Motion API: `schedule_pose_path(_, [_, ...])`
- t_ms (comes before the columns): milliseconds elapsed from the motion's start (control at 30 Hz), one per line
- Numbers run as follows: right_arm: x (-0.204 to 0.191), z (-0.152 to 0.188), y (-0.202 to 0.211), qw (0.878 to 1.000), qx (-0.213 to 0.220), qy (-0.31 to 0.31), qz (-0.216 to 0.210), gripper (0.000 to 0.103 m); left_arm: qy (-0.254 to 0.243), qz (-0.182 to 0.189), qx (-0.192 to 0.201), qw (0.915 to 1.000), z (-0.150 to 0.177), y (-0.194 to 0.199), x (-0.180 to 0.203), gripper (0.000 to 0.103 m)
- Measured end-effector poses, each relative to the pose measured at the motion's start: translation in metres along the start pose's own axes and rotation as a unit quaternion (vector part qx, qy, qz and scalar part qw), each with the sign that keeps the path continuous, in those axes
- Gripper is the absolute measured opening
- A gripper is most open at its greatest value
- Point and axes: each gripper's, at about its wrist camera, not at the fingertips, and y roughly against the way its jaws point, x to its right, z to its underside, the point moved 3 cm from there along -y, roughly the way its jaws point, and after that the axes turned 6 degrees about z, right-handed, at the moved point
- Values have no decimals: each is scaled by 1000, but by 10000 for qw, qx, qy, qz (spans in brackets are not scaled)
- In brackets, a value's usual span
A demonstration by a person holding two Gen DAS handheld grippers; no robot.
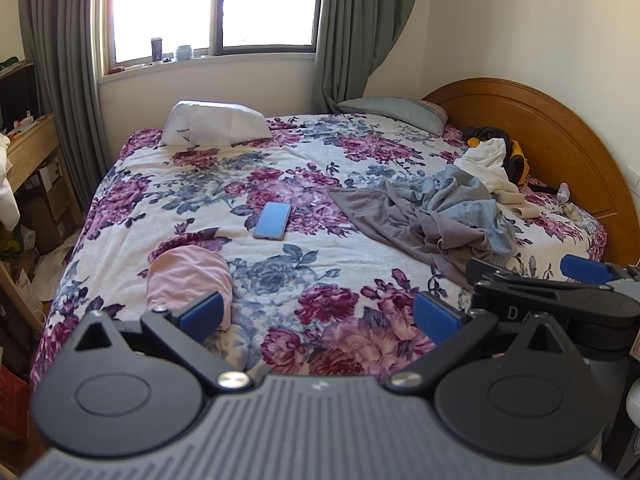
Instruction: Fold clothes
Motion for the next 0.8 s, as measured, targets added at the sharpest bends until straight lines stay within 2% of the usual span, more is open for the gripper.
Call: schedule_pose_path(800, [1,0,-1,10000,-6,-44,-22,103,31,16,-41,10000,2,-2,-2,103])
